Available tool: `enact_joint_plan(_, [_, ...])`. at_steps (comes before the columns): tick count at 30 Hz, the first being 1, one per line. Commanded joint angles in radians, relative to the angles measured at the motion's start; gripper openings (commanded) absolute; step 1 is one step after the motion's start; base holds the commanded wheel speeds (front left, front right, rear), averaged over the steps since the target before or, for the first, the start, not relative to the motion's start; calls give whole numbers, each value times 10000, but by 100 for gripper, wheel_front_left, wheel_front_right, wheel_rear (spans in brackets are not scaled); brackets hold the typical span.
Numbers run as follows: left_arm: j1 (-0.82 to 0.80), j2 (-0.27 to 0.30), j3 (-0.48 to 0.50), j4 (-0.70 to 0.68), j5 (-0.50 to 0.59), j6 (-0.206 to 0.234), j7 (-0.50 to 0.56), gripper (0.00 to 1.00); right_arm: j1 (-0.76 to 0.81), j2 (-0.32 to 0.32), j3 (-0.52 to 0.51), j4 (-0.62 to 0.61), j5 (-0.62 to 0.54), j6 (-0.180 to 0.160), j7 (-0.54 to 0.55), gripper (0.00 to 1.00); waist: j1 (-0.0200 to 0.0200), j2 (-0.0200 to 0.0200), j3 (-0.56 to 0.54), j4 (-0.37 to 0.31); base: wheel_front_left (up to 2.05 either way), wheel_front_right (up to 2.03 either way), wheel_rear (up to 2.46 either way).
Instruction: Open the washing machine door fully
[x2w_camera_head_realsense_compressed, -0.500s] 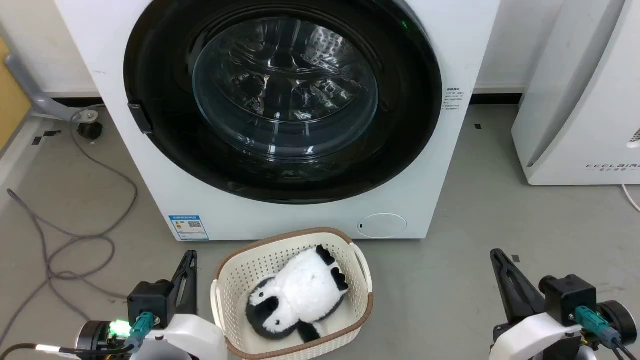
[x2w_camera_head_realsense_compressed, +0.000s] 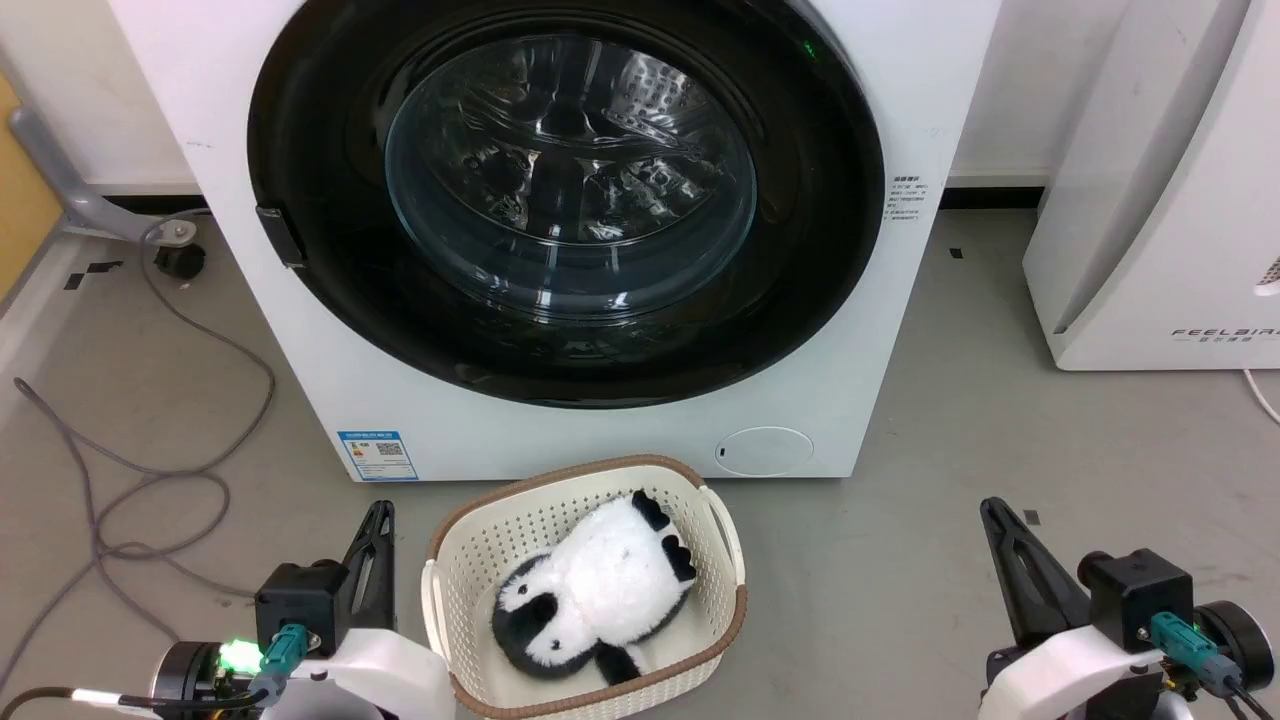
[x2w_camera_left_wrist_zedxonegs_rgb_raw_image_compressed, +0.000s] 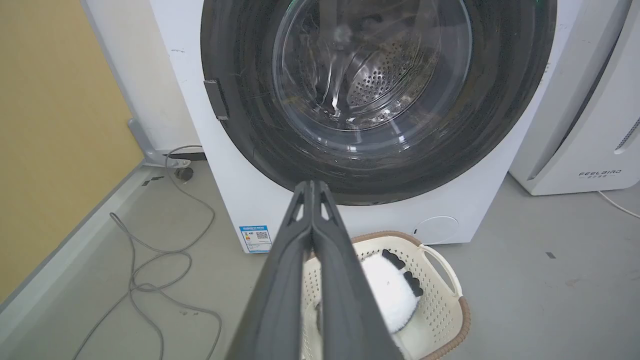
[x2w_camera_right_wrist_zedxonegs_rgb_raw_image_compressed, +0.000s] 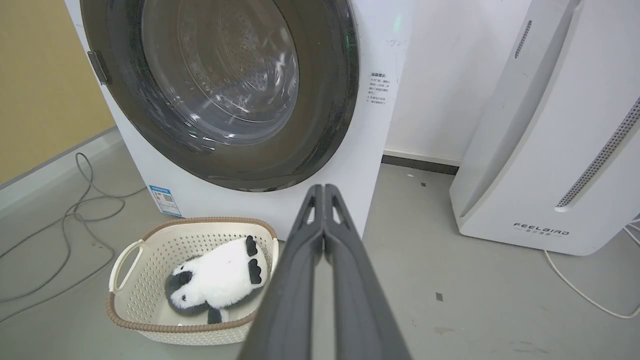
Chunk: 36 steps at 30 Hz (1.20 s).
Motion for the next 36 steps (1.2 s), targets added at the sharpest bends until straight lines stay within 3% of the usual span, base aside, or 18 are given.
enact_joint_plan(1, [-155,6,5,-35,28,28,3,0,-144,49,7,-47,-78,-9,5,0,0,0,0,0,0,0,0])
enact_joint_plan(10, [-155,6,5,-35,28,28,3,0,-144,49,7,-47,-78,-9,5,0,0,0,0,0,0,0,0])
enact_joint_plan(11, [3,0,0,2,-2,0,-4,100,3,0,2,0,5,0,-3,100,0,0,0,0,0,0,0])
enact_joint_plan(36, [2,2,-266,105,-47,30,-459,100,-48,-50,92,-66,397,-2,-459,100,0,0,89,7,0,0,0])
